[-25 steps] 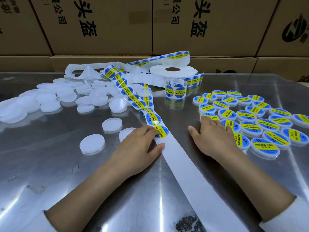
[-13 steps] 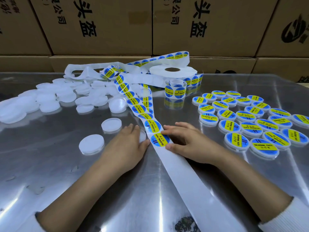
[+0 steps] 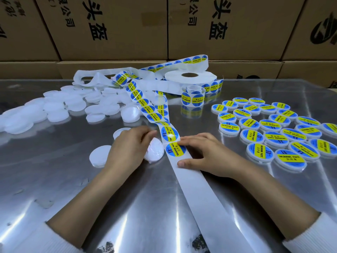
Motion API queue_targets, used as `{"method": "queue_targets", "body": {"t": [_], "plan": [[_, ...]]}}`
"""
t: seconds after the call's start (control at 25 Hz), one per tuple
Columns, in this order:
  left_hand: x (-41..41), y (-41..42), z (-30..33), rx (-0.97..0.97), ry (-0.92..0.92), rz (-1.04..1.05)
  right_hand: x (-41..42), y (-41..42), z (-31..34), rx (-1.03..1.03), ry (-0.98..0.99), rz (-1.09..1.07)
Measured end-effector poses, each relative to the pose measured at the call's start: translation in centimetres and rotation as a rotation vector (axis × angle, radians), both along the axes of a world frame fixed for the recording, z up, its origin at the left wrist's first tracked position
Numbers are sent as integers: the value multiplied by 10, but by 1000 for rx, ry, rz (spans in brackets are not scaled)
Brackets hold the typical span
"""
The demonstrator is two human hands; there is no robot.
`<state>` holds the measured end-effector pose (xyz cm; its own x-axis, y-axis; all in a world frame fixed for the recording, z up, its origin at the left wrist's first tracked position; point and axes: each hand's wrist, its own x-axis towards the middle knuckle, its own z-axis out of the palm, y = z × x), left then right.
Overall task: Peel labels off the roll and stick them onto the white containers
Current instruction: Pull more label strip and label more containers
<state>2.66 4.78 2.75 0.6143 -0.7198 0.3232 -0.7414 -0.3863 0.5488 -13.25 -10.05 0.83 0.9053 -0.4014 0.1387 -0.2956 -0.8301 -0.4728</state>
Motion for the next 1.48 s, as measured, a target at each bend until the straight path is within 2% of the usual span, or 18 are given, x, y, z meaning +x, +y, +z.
{"method": "queue_targets", "body": {"t": [0.12, 0.2, 0.28, 0.36, 0.56, 0.84, 1.08, 1.24, 1.36, 1.4, 1.48], "plan": [[1, -2, -6, -59, -91, -29, 2, 1, -2, 1, -50, -29], [-6, -4, -5, -148, -94, -191, 3, 1, -3, -17, -98, -46], [-13, -6, -7, -111, -132, -366, 3, 2, -2, -45, -135, -50], [-16, -7, -10, -59, -170, -424, 3, 4, -1, -61, -167, -54], [-18, -8, -10, -176, -164, -392, 4, 6, -1, -75, -213, -73], [-25, -7, -7, -287, 105, -375, 3, 4, 1, -9, -156, -106], [-18, -4, 7, -561, 246, -270, 1, -2, 1, 49, -122, -196], [-14, -4, 10, -597, 294, -205, -1, 1, 5, 31, -125, -264], [-17, -4, 7, -559, 225, -232, 3, 7, 8, 7, -292, -296], [-18, -3, 7, -550, 187, -237, 4, 9, 11, 57, -375, -291], [-19, -3, 7, -528, 94, -248, 7, 14, 16, 295, -495, -262]]}}
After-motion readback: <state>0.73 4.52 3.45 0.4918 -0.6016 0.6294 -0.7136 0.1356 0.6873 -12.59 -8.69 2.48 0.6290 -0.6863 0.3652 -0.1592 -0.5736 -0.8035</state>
